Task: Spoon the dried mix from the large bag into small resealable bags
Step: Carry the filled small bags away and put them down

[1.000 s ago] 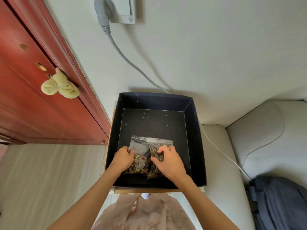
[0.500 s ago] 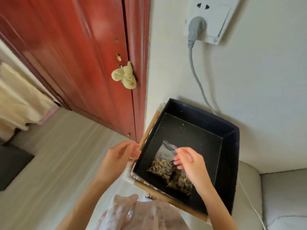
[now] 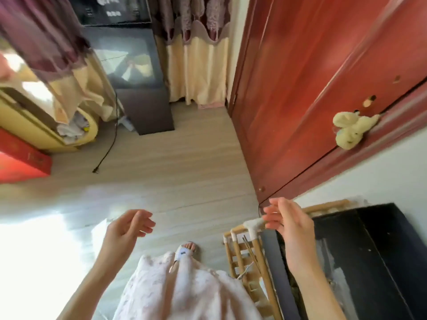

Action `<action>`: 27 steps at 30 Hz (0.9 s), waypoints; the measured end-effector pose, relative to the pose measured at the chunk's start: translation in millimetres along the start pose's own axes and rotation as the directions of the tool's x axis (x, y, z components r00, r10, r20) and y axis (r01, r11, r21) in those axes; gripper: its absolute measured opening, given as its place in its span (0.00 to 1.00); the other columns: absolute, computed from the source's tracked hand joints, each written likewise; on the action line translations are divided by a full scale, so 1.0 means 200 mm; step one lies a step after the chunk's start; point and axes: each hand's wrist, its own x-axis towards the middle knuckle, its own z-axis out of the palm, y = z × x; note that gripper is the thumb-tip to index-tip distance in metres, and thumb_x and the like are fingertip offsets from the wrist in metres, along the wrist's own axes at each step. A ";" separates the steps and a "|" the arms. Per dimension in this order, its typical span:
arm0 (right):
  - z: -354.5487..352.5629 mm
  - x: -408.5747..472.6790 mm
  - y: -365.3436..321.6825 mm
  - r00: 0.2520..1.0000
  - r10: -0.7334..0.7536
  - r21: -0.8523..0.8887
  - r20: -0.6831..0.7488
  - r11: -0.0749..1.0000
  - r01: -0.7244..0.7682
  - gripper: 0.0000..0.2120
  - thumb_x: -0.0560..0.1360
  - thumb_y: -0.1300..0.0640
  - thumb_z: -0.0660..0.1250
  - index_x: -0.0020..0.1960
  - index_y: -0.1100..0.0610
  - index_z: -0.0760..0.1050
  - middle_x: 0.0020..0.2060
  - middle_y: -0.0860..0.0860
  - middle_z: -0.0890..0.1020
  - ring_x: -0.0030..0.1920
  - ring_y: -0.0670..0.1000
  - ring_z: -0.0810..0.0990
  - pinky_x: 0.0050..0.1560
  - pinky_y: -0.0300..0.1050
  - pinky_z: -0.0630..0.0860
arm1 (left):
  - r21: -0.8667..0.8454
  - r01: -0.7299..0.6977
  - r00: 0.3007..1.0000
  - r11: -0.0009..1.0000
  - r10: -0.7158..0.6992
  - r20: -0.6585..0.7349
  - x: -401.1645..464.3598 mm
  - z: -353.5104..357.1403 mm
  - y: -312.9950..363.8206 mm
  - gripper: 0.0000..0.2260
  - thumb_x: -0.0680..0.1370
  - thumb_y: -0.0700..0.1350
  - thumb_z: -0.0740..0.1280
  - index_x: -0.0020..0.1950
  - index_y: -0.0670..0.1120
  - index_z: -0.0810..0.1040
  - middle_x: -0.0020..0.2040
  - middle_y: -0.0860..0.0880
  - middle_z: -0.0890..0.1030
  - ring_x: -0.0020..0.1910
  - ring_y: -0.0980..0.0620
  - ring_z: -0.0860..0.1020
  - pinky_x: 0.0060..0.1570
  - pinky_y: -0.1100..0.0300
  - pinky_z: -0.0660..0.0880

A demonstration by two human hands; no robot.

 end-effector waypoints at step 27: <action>1.76 -0.50 0.40 0.530 0.468 -0.622 0.708 0.768 0.153 0.12 0.81 0.60 0.59 0.41 0.60 0.76 0.33 0.56 0.79 0.31 0.53 0.77 0.27 0.36 0.73 | -0.729 0.117 0.307 0.674 -0.723 -0.619 -0.85 -0.84 -0.95 0.13 0.81 0.39 0.56 0.44 0.41 0.78 0.37 0.41 0.81 0.35 0.45 0.79 0.31 0.62 0.76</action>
